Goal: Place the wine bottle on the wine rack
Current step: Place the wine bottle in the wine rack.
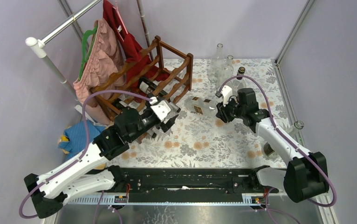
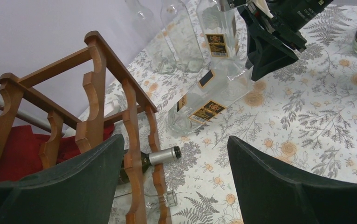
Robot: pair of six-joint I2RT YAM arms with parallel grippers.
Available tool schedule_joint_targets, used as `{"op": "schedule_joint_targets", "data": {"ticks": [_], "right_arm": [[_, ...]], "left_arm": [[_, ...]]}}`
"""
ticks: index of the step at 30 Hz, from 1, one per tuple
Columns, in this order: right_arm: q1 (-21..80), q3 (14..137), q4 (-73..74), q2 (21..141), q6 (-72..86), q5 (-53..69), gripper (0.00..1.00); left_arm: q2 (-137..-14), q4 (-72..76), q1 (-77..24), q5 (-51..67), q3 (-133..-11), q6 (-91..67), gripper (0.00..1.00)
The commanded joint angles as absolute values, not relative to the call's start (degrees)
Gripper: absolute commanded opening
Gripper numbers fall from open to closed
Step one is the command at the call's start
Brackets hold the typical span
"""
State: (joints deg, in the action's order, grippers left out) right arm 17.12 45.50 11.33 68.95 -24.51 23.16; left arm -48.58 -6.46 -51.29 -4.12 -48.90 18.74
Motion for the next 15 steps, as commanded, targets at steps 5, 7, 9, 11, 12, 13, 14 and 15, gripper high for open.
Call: {"op": "schedule_joint_targets", "data": {"ticks": [5,7,9,11,12,13,14,15], "right_arm": [[16.87,50.29,-1.59,68.56,-16.31,26.52,0.0],[16.88,49.64,-2.76,67.87,-14.73,26.08,0.0],[16.92,49.34,-3.24,67.33,-13.46,25.78,0.0],[16.88,49.06,-3.99,66.83,-12.47,25.75,0.0],[16.81,49.06,-4.2,66.77,-12.07,25.8,0.0],[16.72,49.11,-4.28,66.84,-11.77,25.8,0.0],[16.69,49.19,-4.41,66.94,-11.21,25.92,0.0],[16.69,49.22,-4.56,67.16,-10.72,26.12,0.0]], "left_arm": [[-47.73,-0.79,-49.32,-2.94,-47.95,17.3,0.88],[-47.83,-0.71,-49.22,-2.61,-47.9,17.22,0.88],[-47.81,-0.73,-49.0,-2.4,-47.9,17.1,0.88],[-47.68,-0.72,-48.96,-2.29,-47.84,17.12,0.88],[-47.75,-0.76,-48.89,-2.29,-47.82,17.06,0.88],[-47.73,-0.74,-48.87,-2.29,-47.88,17.15,0.88],[-47.68,-0.68,-48.8,-2.29,-47.84,17.14,0.88],[-47.7,-0.71,-48.77,-2.29,-47.74,17.18,0.88]]}}
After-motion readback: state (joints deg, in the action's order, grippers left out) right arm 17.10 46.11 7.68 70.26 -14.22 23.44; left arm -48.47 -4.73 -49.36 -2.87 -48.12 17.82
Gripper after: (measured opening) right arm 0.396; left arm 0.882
